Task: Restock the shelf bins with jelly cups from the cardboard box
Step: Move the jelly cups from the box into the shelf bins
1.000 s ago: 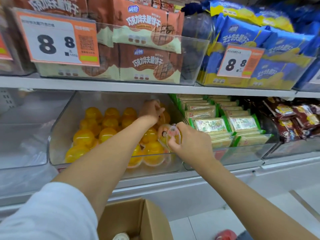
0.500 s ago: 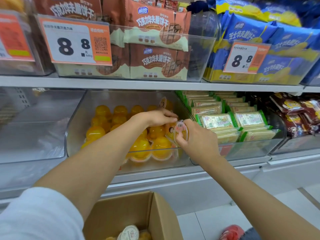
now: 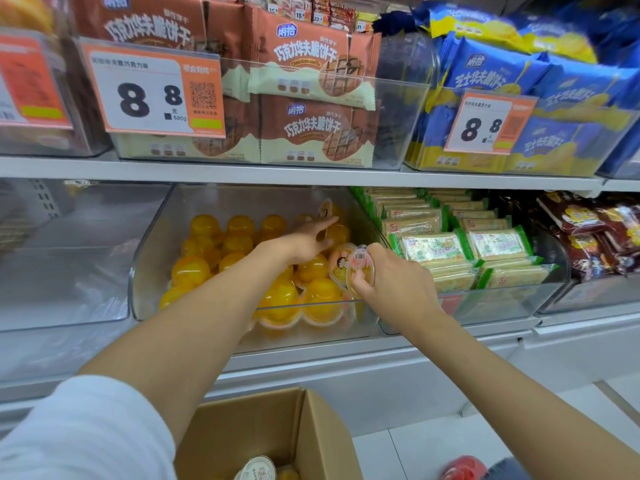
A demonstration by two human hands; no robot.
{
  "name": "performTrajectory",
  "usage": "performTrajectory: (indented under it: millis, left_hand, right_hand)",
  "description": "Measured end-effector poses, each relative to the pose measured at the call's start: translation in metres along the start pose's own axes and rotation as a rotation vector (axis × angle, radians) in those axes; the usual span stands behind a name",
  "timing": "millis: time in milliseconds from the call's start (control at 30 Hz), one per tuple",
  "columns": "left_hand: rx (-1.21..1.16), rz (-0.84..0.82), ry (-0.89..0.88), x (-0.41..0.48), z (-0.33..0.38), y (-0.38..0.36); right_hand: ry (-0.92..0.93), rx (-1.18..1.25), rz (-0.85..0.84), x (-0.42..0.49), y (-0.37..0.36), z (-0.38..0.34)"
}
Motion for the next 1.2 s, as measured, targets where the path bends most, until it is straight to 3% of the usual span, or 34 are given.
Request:
performTrajectory:
  millis: [200, 500, 567, 633, 767, 900, 1200]
  left_hand:
    - [0.094, 0.022, -0.015, 0.006, -0.001, 0.004]
    - [0.411, 0.344, -0.035, 0.018, 0.042, 0.008]
    - [0.378, 0.272, -0.028, 0.027, 0.042, -0.003]
    - [0.151, 0.186, -0.024, 0.033, 0.032, -0.007]
    - [-0.190, 0.164, -0.055, 0.021, 0.013, 0.006]
    - [-0.156, -0.222, -0.086, -0.004, 0.008, 0.002]
    - [-0.128, -0.004, -0.071, 0.005, 0.016, 0.009]
  right_hand:
    - [0.010, -0.033, -0.014, 0.001, 0.001, -0.001]
    - [0.024, -0.034, 0.014, 0.003, -0.001, 0.000]
    - [0.022, -0.038, 0.040, 0.002, -0.002, 0.000]
    - [0.021, -0.035, 0.062, 0.002, -0.003, 0.000]
    - [0.012, -0.010, 0.084, 0.001, -0.004, 0.001]
    - [-0.014, 0.011, 0.086, 0.001, -0.003, 0.000]
    - [-0.045, 0.098, -0.018, 0.001, 0.003, 0.003]
Point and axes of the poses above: each hand's wrist, its own x-axis towards the middle knuckle, its own y-axis out of the back of the hand, z = x × y, the point moved 5 cm from there along x, towards the middle knuckle, and after that the axes turned 1 degree about y, right-handed, at the moved point
